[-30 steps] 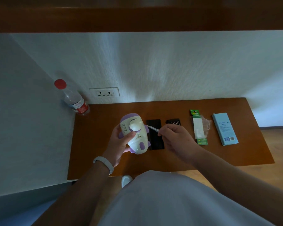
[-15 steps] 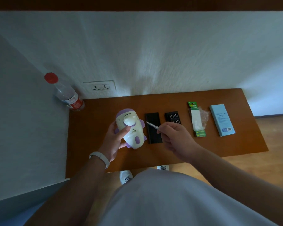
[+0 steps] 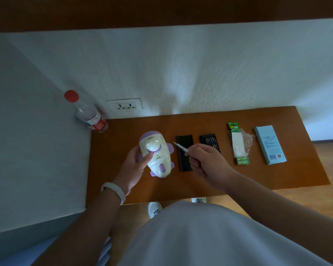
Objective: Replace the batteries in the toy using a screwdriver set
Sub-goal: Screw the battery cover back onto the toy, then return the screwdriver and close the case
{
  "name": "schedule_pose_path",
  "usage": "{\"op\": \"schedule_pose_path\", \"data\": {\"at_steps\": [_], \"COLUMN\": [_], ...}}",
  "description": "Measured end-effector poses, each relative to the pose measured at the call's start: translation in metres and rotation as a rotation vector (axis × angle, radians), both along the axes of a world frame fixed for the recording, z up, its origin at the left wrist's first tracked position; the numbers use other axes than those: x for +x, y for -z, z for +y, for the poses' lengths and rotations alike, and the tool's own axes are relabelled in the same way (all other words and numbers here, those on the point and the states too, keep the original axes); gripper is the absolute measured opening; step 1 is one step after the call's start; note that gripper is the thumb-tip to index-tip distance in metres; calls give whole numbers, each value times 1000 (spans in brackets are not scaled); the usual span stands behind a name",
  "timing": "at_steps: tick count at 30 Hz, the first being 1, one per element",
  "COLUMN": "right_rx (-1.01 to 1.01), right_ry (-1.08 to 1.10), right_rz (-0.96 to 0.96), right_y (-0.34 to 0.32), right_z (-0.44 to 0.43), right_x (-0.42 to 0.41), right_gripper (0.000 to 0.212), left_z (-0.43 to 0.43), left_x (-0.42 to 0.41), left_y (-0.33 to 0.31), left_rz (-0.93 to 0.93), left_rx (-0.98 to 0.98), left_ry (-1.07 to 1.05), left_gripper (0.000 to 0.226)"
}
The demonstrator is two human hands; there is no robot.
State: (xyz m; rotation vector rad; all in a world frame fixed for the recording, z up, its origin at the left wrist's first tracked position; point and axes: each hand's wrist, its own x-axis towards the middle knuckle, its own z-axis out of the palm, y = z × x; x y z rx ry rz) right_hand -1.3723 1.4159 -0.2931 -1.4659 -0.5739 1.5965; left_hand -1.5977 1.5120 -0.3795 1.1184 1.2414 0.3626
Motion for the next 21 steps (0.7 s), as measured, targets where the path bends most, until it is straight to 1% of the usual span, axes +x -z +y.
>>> {"op": "schedule_pose_path", "data": {"at_steps": [3, 7, 11, 13, 14, 17, 18, 21], "right_rx": [-3, -16, 10, 37, 50, 87, 99, 137], "right_ry": [-9, -26, -8, -8, -11, -30, -36, -37], "right_rz": [-26, -21, 61, 100, 123, 215, 244, 324], "right_y": [-4, -8, -11, -13, -15, -22, -25, -32], "right_z": [3, 4, 5, 7, 8, 11, 11, 10], "right_x": [0, 2, 3, 3, 2, 2, 3, 8], "right_gripper": [20, 16, 11, 11, 10, 11, 13, 18], "left_z": [1, -3, -18, -28, -33, -43, -45, -48], "left_x": [1, 3, 9, 21, 29, 61, 71, 92], "left_y": [-3, -16, -44, -65, -77, -107, -115, -132], "left_rz": [66, 158, 300, 252, 201, -19, -60, -57], "left_rx": [13, 67, 317, 402, 419, 375, 345, 318], "left_ry": [-84, -218, -351, -352, -321, -251, -252, -226], "left_gripper": [51, 46, 24, 15, 15, 17, 17, 16]}}
